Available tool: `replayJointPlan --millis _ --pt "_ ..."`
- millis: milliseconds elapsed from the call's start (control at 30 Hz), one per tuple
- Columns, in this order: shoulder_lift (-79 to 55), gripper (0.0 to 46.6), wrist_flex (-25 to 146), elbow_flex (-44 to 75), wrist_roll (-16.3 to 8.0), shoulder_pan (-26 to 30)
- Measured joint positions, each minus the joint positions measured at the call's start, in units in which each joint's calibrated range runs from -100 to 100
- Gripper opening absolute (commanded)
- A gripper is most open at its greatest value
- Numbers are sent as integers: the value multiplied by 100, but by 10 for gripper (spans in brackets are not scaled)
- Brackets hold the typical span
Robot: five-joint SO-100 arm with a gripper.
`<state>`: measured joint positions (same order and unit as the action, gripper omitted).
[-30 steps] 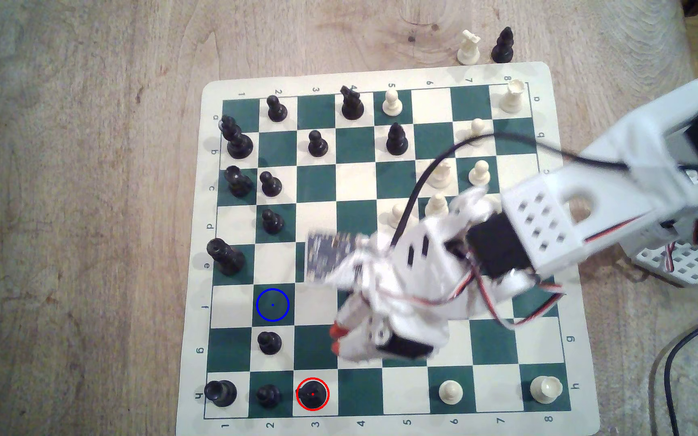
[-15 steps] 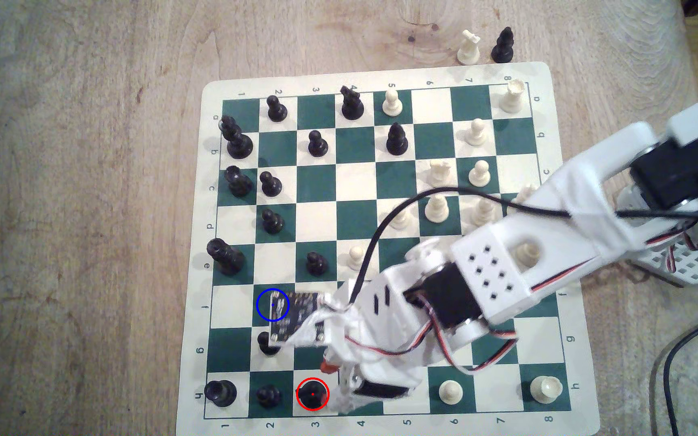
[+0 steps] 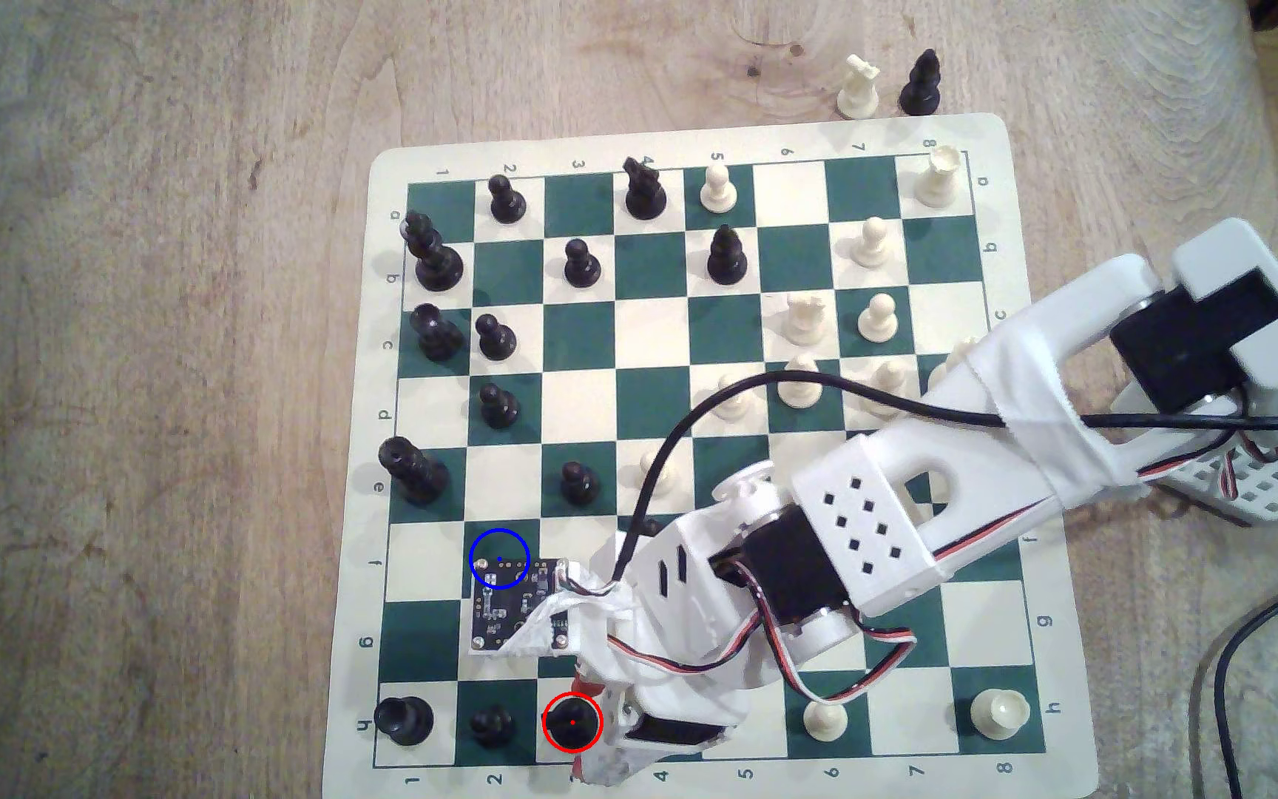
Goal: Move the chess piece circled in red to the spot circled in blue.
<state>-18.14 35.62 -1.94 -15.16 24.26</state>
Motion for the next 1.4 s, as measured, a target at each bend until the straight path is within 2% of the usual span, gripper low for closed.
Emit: replayJointPlan --millis 667,767,933,1000,1067,1400 --pt "-628 126 0 723 78 -125" --pt "-628 108 0 723 78 -66" --pt "-628 33 0 723 78 -22" --pt "-628 27 0 723 78 -22" --pt "-628 3 0 723 78 -22" --pt "-628 3 0 723 83 -22"
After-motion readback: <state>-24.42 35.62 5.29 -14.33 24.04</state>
